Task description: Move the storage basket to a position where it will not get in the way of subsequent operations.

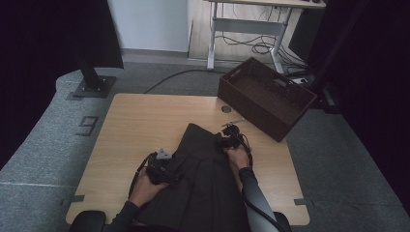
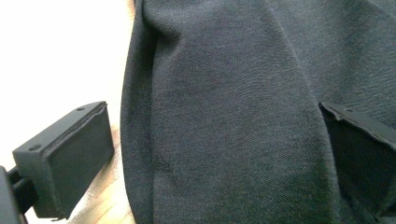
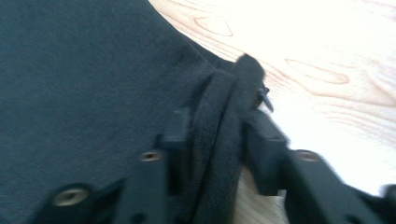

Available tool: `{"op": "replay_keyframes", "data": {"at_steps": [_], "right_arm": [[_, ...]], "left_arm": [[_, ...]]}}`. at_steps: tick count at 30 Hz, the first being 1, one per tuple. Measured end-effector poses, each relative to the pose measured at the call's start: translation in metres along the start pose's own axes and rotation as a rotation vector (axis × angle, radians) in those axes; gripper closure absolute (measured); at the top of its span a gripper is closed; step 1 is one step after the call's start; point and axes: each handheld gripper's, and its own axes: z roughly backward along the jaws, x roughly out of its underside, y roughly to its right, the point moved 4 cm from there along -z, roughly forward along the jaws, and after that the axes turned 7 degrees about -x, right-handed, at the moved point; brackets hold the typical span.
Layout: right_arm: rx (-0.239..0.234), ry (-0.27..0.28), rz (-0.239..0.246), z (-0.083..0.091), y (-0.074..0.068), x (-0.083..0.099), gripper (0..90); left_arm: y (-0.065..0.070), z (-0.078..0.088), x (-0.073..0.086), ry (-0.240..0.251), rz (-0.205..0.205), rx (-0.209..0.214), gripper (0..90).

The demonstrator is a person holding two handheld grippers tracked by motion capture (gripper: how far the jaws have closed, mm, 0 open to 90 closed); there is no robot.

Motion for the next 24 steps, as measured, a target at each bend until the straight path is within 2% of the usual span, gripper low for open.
{"op": "replay_keyframes", "data": {"at_steps": [1,3,4,7,10,13,16,20,24], "right_arm": [[-0.012,0.007,-0.013,0.000,0.000,0.001,75.3],[-0.018,0.012,-0.009,0.000,-0.001,0.001,77.8],[-0.013,0.010,-0.003,0.000,-0.002,0.001,78.2],[0.019,-0.007,0.044,0.000,-0.006,-0.001,79.3],[0.041,-0.023,0.082,0.001,-0.009,-0.003,79.9],[0.052,-0.020,0.118,0.005,-0.013,-0.005,80.3],[0.047,0.004,0.132,0.016,-0.017,-0.009,80.5],[0.026,0.060,0.159,0.040,-0.027,-0.019,80.7],[0.001,0.108,0.232,0.067,-0.045,-0.028,80.9]], "left_arm": [[-0.001,0.001,-0.001,-0.009,0.005,0.003,0.0],[-0.002,0.003,-0.003,-0.012,0.011,-0.001,0.0],[-0.002,0.006,-0.004,-0.002,0.008,-0.018,0.0],[0.000,0.006,-0.004,-0.004,-0.003,-0.012,0.0],[0.001,0.002,-0.001,-0.036,0.018,-0.008,0.0],[0.003,0.001,0.000,-0.044,-0.001,-0.033,0.0],[0.005,0.001,0.000,-0.047,-0.010,-0.058,0.0],[0.005,0.000,0.000,-0.044,-0.008,-0.071,0.0],[0.004,-0.002,-0.001,-0.041,-0.009,-0.077,0.0]]}}
